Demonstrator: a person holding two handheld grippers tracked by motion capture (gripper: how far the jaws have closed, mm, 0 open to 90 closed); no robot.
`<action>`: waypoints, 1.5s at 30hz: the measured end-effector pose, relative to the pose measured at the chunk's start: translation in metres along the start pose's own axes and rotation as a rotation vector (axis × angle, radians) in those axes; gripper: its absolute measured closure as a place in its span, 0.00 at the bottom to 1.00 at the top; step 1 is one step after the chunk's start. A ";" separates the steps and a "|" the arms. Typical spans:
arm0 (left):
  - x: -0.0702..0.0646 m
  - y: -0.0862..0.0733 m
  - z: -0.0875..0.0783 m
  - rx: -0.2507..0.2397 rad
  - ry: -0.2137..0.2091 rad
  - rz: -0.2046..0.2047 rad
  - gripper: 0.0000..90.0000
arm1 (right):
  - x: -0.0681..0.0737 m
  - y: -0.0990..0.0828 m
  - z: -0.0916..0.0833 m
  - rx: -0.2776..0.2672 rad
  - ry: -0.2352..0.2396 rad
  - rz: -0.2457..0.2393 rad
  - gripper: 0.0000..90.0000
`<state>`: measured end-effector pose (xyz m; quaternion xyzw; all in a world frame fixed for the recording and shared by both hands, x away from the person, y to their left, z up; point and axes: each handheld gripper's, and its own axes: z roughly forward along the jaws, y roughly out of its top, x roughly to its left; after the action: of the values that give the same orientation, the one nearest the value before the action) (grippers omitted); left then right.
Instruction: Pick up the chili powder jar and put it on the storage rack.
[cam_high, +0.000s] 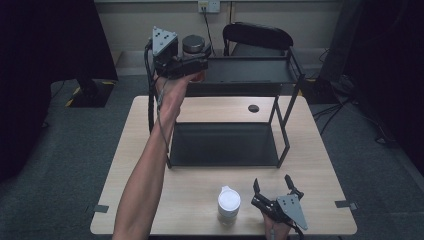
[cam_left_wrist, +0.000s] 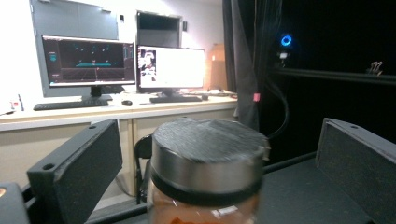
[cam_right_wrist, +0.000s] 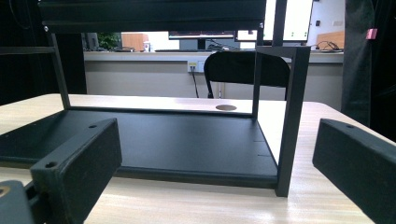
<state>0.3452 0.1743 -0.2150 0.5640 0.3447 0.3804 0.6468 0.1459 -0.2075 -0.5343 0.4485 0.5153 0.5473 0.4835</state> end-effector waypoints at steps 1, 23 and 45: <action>-0.001 -0.001 -0.002 -0.005 -0.003 0.000 0.00 | 0.000 0.000 0.000 0.000 0.000 0.000 0.00; -0.014 -0.011 -0.056 -0.037 -0.068 0.048 0.00 | 0.000 0.000 0.000 0.000 0.000 0.000 0.00; -0.009 -0.048 -0.124 -0.093 -0.074 0.056 0.00 | 0.000 0.000 0.000 0.000 -0.001 0.000 0.00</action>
<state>0.2378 0.2211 -0.2779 0.5566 0.2866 0.3929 0.6735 0.1459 -0.2074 -0.5342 0.4488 0.5151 0.5472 0.4835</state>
